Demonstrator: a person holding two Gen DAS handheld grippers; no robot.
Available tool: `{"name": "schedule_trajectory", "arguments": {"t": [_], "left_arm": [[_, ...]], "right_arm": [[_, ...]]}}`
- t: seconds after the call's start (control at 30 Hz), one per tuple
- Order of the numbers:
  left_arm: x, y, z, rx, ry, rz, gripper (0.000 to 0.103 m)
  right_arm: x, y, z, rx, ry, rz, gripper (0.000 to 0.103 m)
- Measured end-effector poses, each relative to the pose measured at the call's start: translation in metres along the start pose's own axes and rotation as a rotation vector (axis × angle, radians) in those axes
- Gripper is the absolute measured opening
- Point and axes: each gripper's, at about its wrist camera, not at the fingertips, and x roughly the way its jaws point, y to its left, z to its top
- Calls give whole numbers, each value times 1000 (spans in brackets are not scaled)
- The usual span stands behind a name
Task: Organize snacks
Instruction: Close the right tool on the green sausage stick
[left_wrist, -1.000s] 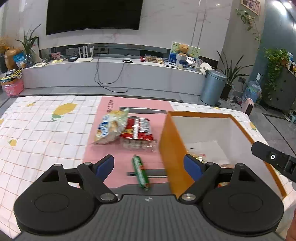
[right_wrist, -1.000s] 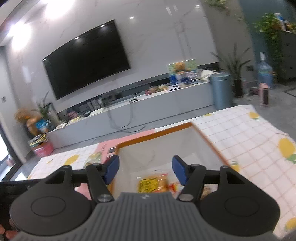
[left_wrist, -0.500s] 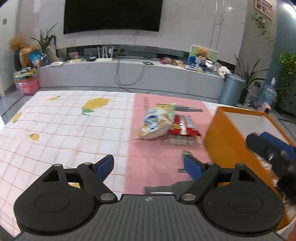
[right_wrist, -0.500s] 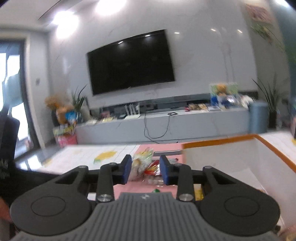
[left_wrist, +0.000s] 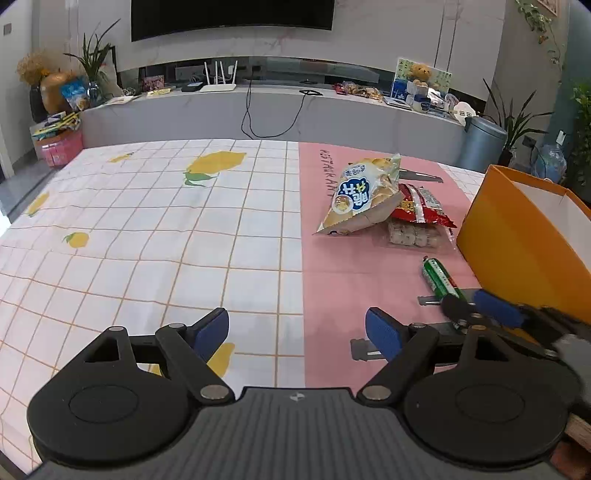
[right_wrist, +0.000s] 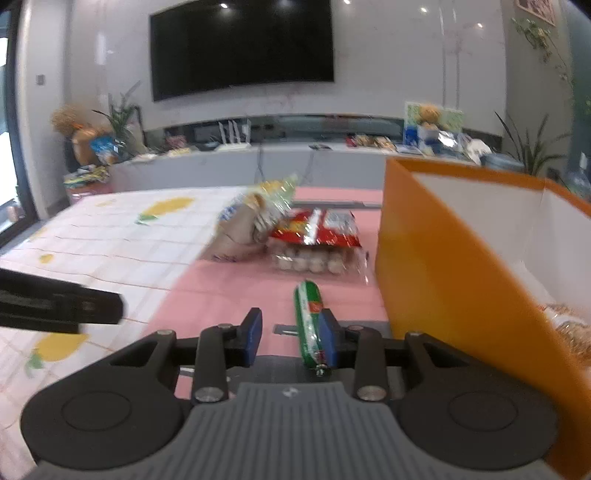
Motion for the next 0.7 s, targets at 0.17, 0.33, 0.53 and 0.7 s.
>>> {"name": "schedule_trajectory", "arguments": {"t": [0.17, 0.33, 0.53, 0.7], "left_arm": [[-3, -1, 2, 7, -18, -17, 98], [-2, -1, 3, -6, -12, -22, 98], [2, -1, 3, -15, 6, -13, 98], [5, -5, 0, -4, 13, -5, 98]], "right_arm": [[18, -3, -2, -4, 18, -28, 32], [26, -6, -5, 9, 36, -14, 31], [32, -8, -4, 24, 63, 9, 22], [37, -5, -1, -12, 68, 12, 22]]}}
